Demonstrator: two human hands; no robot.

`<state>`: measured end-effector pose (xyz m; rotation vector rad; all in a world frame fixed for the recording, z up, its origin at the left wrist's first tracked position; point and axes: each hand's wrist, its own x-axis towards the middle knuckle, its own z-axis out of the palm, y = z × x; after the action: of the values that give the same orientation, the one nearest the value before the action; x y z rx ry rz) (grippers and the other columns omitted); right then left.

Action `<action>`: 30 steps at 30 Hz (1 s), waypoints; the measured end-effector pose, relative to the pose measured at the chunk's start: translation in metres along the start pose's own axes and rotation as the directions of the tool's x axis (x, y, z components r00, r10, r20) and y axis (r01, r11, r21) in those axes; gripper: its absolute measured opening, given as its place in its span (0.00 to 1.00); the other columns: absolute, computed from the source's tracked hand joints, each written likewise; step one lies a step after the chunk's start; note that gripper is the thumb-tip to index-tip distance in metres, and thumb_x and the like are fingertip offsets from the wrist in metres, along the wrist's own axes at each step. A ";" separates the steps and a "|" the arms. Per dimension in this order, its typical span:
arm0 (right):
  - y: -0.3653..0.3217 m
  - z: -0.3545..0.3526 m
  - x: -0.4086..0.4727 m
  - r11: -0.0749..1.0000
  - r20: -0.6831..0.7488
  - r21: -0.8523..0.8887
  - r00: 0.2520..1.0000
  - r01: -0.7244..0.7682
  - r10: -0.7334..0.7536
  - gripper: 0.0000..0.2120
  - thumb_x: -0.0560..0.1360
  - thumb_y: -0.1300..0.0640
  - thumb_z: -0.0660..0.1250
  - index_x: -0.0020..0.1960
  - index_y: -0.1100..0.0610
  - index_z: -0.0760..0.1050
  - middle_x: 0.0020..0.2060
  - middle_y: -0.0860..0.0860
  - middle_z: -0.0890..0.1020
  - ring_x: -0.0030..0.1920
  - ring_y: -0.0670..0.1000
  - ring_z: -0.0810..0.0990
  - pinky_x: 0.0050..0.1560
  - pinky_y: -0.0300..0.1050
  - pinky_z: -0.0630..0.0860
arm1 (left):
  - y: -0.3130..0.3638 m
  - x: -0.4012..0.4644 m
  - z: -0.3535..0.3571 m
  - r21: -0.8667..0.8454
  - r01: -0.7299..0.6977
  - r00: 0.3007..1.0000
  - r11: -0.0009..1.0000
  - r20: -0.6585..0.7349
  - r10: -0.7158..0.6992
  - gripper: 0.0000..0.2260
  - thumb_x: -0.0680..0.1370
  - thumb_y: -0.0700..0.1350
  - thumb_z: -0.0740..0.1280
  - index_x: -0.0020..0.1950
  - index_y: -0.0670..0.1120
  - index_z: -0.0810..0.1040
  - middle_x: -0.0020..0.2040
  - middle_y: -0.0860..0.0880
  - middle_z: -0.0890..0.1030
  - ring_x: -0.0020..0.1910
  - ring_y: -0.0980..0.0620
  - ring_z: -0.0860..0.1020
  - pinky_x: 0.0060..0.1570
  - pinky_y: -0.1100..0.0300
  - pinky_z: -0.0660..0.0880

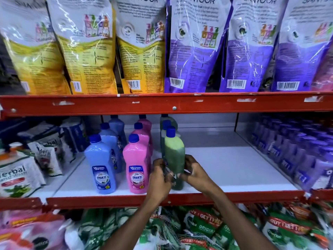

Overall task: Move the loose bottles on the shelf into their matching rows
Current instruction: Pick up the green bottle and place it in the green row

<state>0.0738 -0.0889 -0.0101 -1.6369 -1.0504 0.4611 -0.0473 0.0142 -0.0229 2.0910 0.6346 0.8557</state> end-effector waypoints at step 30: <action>0.020 0.045 -0.033 0.996 -0.305 -0.032 0.950 -0.078 0.065 0.43 0.71 0.57 0.75 0.76 0.45 0.54 0.64 0.42 0.73 0.54 0.34 0.80 0.49 0.31 0.80 | -0.050 -0.052 -0.035 0.082 -0.159 0.909 0.984 -0.376 0.179 0.18 0.75 0.58 0.68 0.62 0.54 0.69 0.57 0.55 0.74 0.57 0.68 0.74 0.53 0.72 0.76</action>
<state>0.0310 -0.0906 -0.0505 -1.7246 -0.7775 0.2237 -0.1147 0.0243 -0.0650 2.0596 0.6868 1.3829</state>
